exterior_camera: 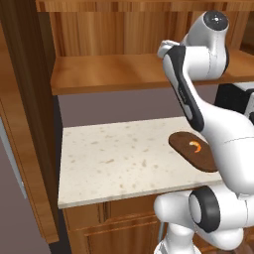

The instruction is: Open the cabinet, retrieve the rolling pin, and place it next to the meat on the cutting board to prepare for tenderizing.

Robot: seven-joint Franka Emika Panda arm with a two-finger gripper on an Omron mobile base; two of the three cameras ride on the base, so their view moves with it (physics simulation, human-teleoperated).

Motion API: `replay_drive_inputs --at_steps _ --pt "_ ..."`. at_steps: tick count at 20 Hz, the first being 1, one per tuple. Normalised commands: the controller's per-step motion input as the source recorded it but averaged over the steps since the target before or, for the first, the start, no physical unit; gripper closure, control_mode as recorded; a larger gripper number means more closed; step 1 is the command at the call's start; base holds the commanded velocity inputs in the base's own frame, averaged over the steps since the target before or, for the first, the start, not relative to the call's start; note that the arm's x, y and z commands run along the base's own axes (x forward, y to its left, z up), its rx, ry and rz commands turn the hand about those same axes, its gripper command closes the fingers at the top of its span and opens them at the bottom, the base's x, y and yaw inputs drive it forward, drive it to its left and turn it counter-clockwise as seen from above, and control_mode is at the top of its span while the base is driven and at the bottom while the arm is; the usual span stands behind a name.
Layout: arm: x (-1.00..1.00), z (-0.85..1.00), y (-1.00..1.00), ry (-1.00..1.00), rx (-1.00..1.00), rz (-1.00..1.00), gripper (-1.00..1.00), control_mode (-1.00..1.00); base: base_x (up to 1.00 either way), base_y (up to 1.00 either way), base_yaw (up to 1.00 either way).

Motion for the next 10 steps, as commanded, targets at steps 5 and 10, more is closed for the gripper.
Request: replay_drive_inputs --at_steps 5,10 --pt "0.11 -0.04 -0.05 0.04 -0.01 0.0 -1.0 -1.0 0.0 0.0 0.0" --pt "0.07 -0.02 -0.04 0.02 -0.01 0.0 -1.0 -1.0 0.0 0.0 0.0"
